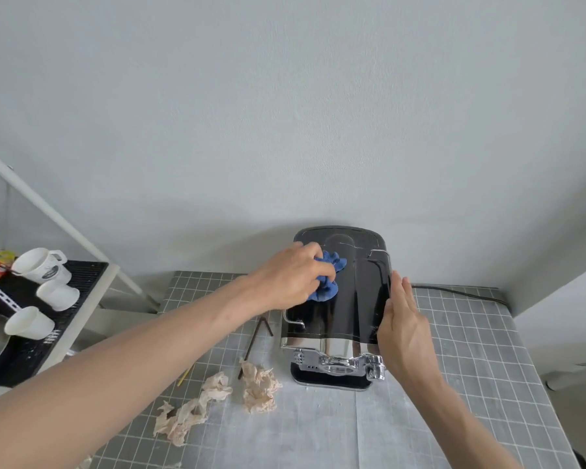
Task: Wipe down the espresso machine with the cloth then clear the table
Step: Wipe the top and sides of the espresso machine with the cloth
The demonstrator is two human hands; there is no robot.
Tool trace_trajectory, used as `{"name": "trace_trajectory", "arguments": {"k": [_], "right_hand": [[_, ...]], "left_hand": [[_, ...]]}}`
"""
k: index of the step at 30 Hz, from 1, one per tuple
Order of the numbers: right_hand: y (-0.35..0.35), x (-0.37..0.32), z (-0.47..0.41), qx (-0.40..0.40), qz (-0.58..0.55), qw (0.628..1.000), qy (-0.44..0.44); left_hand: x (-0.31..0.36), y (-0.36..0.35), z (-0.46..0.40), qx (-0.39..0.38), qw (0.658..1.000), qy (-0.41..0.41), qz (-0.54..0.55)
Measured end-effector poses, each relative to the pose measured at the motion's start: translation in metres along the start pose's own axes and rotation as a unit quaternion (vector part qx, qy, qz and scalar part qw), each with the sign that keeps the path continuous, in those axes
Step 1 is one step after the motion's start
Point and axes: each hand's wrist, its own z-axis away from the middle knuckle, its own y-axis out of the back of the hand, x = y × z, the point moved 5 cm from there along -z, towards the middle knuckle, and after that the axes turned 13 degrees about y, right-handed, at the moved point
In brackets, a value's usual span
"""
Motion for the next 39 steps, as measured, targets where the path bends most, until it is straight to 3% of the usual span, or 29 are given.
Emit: {"name": "trace_trajectory", "arguments": {"k": [3,6,12,18,24,29,39], "right_hand": [[-0.002,0.000,-0.001,0.009,0.000,1.000,0.002],[-0.004,0.000,0.000,0.016,-0.006,1.000,0.000],[0.000,-0.003,0.000,0.006,-0.005,1.000,0.000],[-0.002,0.002,0.000,-0.001,0.001,1.000,0.002],[-0.002,-0.003,0.000,0.006,0.005,1.000,0.006],[-0.002,0.001,-0.001,-0.009,0.007,1.000,-0.004],[0.001,-0.003,0.002,-0.015,0.004,1.000,-0.017]], "left_hand": [[0.002,0.004,0.019,-0.072,0.997,-0.029,0.011],[0.007,0.001,0.042,-0.098,0.993,-0.056,0.032],[0.015,-0.003,0.040,-0.094,0.991,-0.096,0.028],[0.006,-0.005,0.029,0.007,0.998,0.013,0.059],[0.013,-0.011,0.043,-0.079,0.992,-0.079,0.060],[0.006,0.001,0.025,-0.048,0.998,-0.014,0.045],[0.021,0.012,0.011,-0.214,0.961,-0.106,-0.137]]}}
